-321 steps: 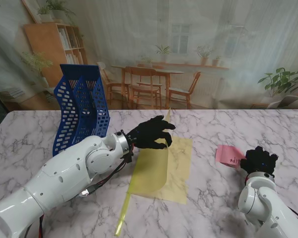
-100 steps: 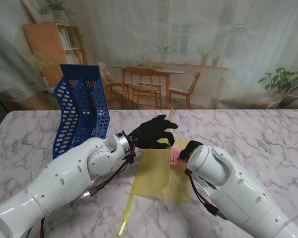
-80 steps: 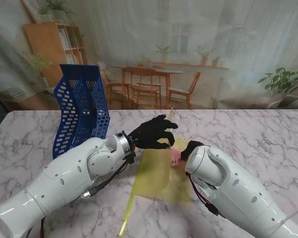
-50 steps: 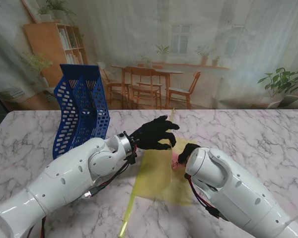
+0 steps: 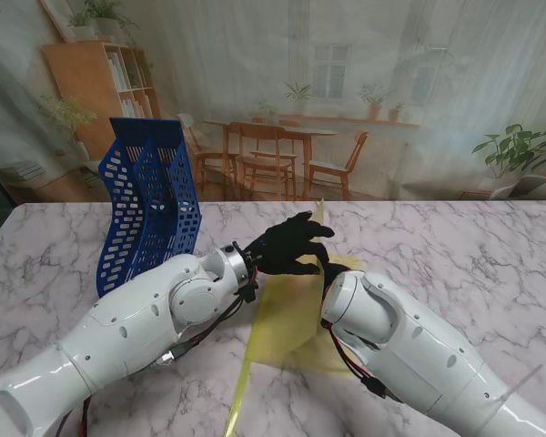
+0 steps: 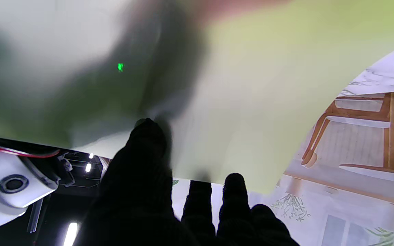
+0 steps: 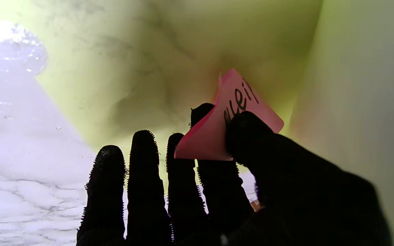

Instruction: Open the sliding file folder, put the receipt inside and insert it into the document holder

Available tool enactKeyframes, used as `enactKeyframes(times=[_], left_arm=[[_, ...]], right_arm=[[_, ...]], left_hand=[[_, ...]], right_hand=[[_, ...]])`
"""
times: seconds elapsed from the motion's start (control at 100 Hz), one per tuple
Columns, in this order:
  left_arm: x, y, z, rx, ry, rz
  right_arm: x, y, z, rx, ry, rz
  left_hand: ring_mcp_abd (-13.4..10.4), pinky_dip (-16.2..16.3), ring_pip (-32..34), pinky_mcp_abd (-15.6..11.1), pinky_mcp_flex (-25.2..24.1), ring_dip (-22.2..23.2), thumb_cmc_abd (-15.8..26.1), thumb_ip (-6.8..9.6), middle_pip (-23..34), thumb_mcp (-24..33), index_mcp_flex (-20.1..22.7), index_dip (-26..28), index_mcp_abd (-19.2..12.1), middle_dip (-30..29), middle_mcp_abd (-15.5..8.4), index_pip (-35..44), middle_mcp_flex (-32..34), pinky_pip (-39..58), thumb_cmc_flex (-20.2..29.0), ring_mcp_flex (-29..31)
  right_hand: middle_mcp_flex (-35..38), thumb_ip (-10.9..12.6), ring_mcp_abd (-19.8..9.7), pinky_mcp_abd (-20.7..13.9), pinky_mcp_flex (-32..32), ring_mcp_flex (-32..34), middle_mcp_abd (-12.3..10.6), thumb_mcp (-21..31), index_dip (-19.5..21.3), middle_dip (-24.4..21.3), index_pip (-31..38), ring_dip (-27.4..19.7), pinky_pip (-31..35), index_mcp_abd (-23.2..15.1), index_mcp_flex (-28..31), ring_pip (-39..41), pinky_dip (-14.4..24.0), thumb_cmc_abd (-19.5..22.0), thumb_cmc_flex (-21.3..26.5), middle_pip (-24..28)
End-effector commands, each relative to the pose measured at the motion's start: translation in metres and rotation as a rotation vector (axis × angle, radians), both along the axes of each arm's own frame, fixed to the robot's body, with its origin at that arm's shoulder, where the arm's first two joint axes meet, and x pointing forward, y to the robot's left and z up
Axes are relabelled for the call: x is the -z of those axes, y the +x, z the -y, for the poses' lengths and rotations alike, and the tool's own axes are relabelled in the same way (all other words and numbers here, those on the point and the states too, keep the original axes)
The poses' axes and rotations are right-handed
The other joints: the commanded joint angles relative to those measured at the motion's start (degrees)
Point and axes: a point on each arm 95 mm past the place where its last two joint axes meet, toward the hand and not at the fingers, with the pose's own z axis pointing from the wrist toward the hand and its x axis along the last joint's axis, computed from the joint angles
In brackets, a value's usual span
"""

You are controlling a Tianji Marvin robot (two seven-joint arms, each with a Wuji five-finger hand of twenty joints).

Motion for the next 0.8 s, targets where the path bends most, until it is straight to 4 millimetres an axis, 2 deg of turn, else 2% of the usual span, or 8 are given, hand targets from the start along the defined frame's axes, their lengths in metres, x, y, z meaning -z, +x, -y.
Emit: enactKeyframes(times=[0.0, 0.28, 0.46, 0.62, 0.79], left_arm=[[0.000, 0.000, 0.005, 0.005, 0.003, -0.004], [0.000, -0.001, 0.006, 0.004, -0.001, -0.003], [-0.001, -0.002, 0.006, -0.003, -0.017, 0.003], [-0.002, -0.003, 0.007, 0.002, -0.021, 0.012], [0.000, -0.003, 0.008, 0.000, -0.027, 0.008]], right_arm=[[0.004, -0.005, -0.002, 0.028, -0.013, -0.044], [0.003, -0.004, 0.009, 0.057, -0.008, -0.002], [0.009, -0.006, 0.009, 0.043, -0.027, 0.004], [0.008, -0.010, 0.005, 0.047, 0.082, -0.014], [0.006, -0.014, -0.001, -0.001, 0.088, -0.059]], left_hand=[[-0.1, -0.3, -0.5, -1.1, -1.3, 0.1, 2.4, -0.49, 0.0, 0.4, 1.0, 1.4, 2.4, 0.6, 0.3, 3.2, 0.9, -0.9, 1.7, 0.1], [0.0, -0.4, -0.4, -1.1, -1.2, 0.1, 2.4, -0.48, 0.1, 0.4, 0.9, 1.2, 2.5, 0.7, 0.3, 3.3, 1.0, -1.0, 1.6, 0.2], [0.1, -0.4, -0.3, -1.0, -1.3, 0.2, 2.4, -0.50, 0.3, 0.5, 0.9, 1.1, 2.8, 0.8, 0.4, 3.5, 1.1, -0.9, 1.6, 0.2], [0.0, -0.4, -0.2, -1.0, -1.3, 0.2, 2.4, -0.51, 0.4, 0.5, 0.8, 1.0, 2.8, 0.9, 0.4, 3.5, 1.0, -0.9, 1.6, 0.1], [0.0, -0.4, -0.2, -1.1, -1.3, 0.3, 2.4, -0.52, 0.5, 0.5, 0.8, 0.8, 3.0, 1.0, 0.3, 3.6, 0.9, -0.9, 1.6, 0.0]], right_hand=[[-2.0, 1.2, -0.1, -1.2, -0.7, -0.8, 0.4, 3.0, -0.6, 0.3, 2.1, 0.8, 0.5, -0.6, 0.7, 2.5, 0.2, 0.3, 1.7, 1.8], [-2.0, 0.8, -0.3, -1.2, -0.9, -0.7, 0.1, 2.0, -2.0, 0.1, 1.0, 0.8, 0.3, -1.3, 0.6, 2.4, 0.1, 0.7, 1.9, 1.6], [-1.9, 0.7, -0.3, -0.6, -2.8, -0.9, 0.1, 2.2, -5.3, -0.1, -1.9, 0.7, -2.5, -1.1, 5.7, 2.0, -0.9, 0.0, -0.1, 1.3], [-3.3, 0.8, -0.8, 0.4, -5.5, -2.3, 0.1, 2.8, -4.8, -0.5, -3.3, 0.7, -6.1, -0.8, 8.1, 1.1, -1.7, -0.2, -0.6, 0.3], [-4.4, 0.9, -1.0, 0.3, -6.5, -3.4, 0.0, 3.2, -3.5, -0.9, -3.7, 0.6, -8.0, -0.6, 8.5, 0.2, -1.7, -0.2, -0.6, -0.6]])
